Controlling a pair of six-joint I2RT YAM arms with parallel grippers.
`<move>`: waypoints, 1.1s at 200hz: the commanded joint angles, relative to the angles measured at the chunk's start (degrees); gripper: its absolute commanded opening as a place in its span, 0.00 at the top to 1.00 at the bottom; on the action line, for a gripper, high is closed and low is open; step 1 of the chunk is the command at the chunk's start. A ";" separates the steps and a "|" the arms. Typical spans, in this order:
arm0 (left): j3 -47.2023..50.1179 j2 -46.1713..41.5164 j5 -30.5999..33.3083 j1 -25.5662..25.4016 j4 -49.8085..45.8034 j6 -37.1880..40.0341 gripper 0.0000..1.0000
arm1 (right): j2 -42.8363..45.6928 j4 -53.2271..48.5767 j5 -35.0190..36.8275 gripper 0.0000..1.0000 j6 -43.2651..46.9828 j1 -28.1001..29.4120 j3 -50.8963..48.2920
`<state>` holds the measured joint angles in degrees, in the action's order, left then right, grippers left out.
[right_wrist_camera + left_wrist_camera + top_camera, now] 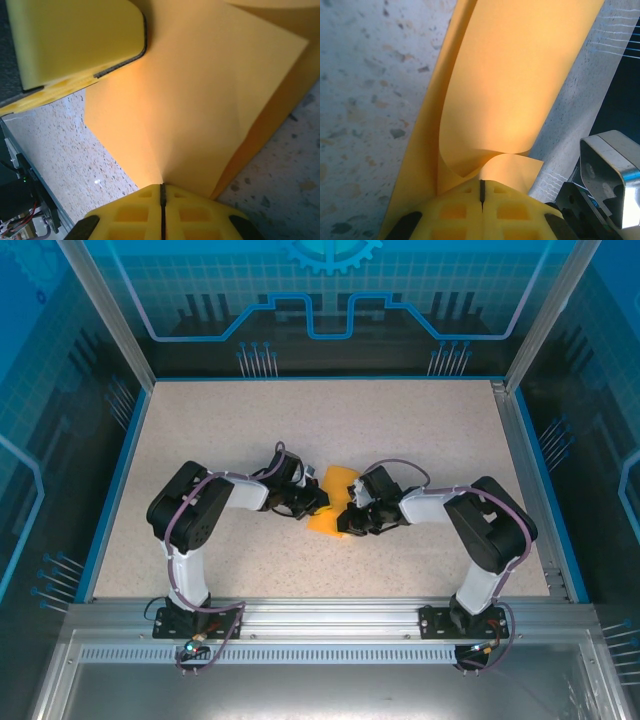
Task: Fold a paper plane with a square sheet of paper (pick it up from the middle)
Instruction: Fold the triangle a second time at the center of the table.
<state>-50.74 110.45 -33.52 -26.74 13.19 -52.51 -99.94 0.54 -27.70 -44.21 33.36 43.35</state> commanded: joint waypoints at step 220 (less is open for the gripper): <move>0.63 1.96 -0.05 -0.73 -4.59 1.36 1.00 | -1.60 -1.85 -0.83 0.92 -1.76 1.99 2.71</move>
<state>-50.74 110.48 -33.76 -26.79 13.17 -52.34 -97.01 -2.02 -28.12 -44.66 34.50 45.67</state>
